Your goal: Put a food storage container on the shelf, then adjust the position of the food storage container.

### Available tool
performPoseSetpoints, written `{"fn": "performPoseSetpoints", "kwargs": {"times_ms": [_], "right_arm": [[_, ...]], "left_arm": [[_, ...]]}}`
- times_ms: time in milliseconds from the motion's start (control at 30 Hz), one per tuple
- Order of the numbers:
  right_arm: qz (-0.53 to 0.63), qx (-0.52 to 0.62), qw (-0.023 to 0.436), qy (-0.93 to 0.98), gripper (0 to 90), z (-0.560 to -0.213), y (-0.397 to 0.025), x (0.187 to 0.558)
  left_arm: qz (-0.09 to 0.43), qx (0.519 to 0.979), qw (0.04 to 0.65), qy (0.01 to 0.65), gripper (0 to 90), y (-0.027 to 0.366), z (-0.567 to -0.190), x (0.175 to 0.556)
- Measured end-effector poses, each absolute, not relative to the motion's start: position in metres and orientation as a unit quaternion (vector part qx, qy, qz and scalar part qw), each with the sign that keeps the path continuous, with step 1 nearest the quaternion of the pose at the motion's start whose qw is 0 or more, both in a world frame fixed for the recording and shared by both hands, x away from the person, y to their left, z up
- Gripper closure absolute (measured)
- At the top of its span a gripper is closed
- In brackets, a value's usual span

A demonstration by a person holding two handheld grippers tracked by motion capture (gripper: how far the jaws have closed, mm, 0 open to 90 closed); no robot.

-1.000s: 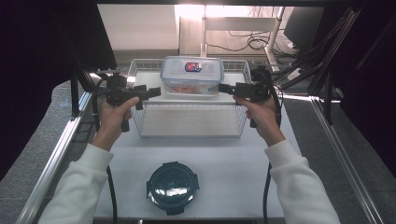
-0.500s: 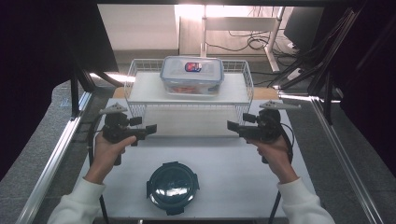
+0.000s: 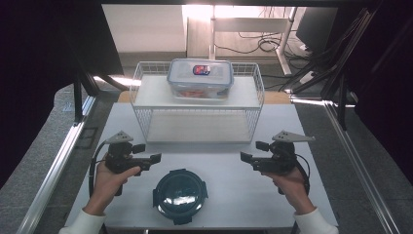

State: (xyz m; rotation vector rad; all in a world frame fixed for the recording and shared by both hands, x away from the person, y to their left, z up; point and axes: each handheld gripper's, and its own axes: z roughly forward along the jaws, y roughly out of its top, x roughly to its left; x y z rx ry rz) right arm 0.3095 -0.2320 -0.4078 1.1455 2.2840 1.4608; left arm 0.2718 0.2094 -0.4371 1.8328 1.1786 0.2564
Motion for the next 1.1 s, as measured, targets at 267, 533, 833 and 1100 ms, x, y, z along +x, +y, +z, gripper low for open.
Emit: {"fn": "performPoseSetpoints", "kwargs": {"times_ms": [267, 533, 833, 1100], "right_arm": [[0.476, 0.383, 0.099, 0.785, 19.5, -0.427, -0.234, 0.306], [0.471, 0.386, 0.092, 0.788, 19.5, -0.432, -0.231, 0.305], [0.468, 0.391, 0.078, 0.789, 19.5, -0.439, -0.234, 0.304], [0.468, 0.392, 0.069, 0.789, 19.5, -0.443, -0.235, 0.305]], "left_arm": [[0.106, 0.751, 0.441, 0.48, 21.6, 0.208, -0.449, 0.255], [0.1, 0.748, 0.438, 0.489, 22.1, 0.208, -0.455, 0.255], [0.104, 0.749, 0.431, 0.493, 22.3, 0.209, -0.456, 0.244], [0.114, 0.753, 0.416, 0.497, 24.5, 0.22, -0.459, 0.222]]}}
